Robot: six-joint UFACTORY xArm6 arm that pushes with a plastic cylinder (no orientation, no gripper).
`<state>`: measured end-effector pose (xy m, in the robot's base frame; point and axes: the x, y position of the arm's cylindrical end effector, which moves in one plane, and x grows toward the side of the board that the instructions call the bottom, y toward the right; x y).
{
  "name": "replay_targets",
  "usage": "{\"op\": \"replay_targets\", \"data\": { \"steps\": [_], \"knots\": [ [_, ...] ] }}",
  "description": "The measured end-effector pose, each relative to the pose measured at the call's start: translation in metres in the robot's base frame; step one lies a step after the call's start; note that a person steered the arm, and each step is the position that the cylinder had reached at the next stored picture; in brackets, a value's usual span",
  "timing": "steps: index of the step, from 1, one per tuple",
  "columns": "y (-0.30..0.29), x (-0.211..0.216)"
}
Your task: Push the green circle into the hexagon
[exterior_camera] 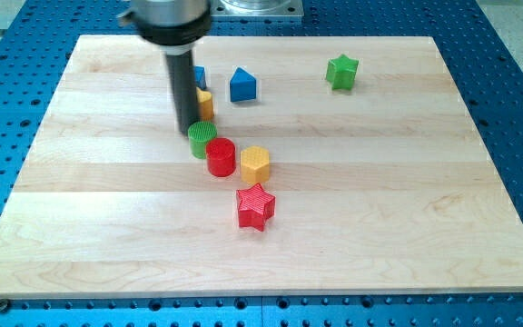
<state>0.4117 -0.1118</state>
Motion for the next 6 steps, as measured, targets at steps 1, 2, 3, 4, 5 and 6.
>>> {"op": "replay_targets", "data": {
  "steps": [1,2,3,4,5,6],
  "knots": [
    [-0.016,0.029],
    [0.008,0.055],
    [0.011,0.024],
    [0.017,0.007],
    [0.024,-0.007],
    [0.054,-0.019]
  ]
}}
